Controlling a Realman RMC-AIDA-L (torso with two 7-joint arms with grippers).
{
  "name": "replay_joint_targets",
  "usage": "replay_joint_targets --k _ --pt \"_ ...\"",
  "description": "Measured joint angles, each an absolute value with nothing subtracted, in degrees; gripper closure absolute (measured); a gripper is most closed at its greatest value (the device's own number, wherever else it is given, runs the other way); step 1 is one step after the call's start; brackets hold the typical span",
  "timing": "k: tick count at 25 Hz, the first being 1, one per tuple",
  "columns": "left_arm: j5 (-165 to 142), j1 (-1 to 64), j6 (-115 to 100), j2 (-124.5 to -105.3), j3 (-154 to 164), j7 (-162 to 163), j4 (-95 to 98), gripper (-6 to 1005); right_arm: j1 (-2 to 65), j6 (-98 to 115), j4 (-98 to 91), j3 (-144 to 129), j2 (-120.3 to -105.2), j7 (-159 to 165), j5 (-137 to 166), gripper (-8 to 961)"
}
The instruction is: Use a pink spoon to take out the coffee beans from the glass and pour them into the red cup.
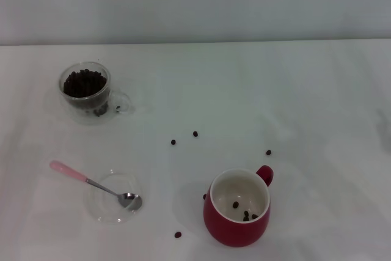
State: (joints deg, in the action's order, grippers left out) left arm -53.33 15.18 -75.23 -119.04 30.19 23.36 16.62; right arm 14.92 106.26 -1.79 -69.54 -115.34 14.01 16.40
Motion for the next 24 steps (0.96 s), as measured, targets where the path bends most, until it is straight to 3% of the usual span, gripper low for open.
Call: replay_joint_targets --k 14,19,24 --pt "-34.9 23.7 -73.9 -119.0 30.1 8.1 8.0 299 19.4 95.0 -5.4 -65.5 -115.23 4.1 14.3 569" --pt "-30.3 25.6 -74.2 -118.98 30.2 7.7 7.9 299 22.1 91.8 -7.9 -63.7 -115.16 -1.3 14.2 326" --pt "-29.1 26.6 -74.4 -119.03 30.2 7.6 7.9 300 24.5 90.4 -8.4 -60.7 -115.01 -2.8 13.7 326"
